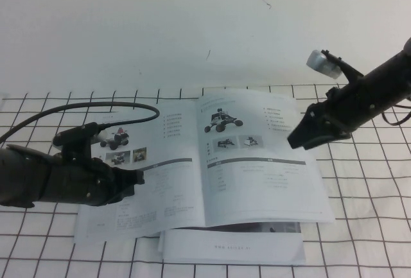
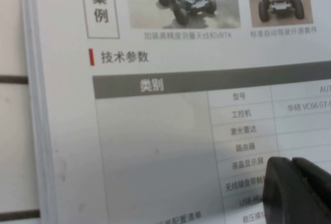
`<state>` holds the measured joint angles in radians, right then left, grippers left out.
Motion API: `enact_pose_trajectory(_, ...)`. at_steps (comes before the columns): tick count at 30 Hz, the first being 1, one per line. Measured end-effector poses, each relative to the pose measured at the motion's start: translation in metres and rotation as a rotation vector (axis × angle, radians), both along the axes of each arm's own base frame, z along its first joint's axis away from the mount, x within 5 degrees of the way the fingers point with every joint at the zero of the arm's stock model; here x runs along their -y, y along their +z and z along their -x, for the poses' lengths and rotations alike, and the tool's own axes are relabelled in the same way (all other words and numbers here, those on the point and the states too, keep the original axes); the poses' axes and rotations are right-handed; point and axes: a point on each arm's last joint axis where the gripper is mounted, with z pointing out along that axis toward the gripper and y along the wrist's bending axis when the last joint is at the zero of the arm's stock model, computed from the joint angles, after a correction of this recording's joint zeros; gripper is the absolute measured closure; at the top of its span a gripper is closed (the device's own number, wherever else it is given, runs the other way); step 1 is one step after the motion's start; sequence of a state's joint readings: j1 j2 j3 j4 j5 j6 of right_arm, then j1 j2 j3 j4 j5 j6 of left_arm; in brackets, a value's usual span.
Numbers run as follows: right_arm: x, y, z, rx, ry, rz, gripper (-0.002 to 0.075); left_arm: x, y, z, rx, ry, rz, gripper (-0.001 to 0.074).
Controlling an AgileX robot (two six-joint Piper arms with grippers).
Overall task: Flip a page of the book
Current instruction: Open the closed book
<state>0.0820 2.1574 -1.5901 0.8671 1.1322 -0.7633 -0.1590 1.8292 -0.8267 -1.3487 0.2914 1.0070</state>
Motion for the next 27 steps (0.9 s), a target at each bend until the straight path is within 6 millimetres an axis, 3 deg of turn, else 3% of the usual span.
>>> enact_pose_trajectory(3,0.014,-0.005,0.000,-0.034,0.006,0.190,0.0367,0.000,0.000,0.000,0.000,0.000,0.000,0.0738)
enact_pose_trajectory(6,0.021,-0.009,0.002,-0.062,0.002,0.275,0.0358,0.000,0.000,0.000,-0.001,0.002,0.001,0.0738)
enact_pose_trajectory(12,0.014,-0.023,0.001,-0.102,0.013,0.285,0.0301,0.000,-0.001,0.000,-0.005,0.010,0.007,0.0738)
enact_pose_trajectory(18,-0.002,-0.038,0.002,-0.117,0.040,0.286,0.0290,0.000,-0.001,0.000,-0.004,0.011,0.005,0.0738)
enact_pose_trajectory(27,-0.006,-0.038,0.000,-0.097,0.032,0.268,0.0288,0.000,-0.001,0.000,-0.003,0.010,0.004,0.0738)
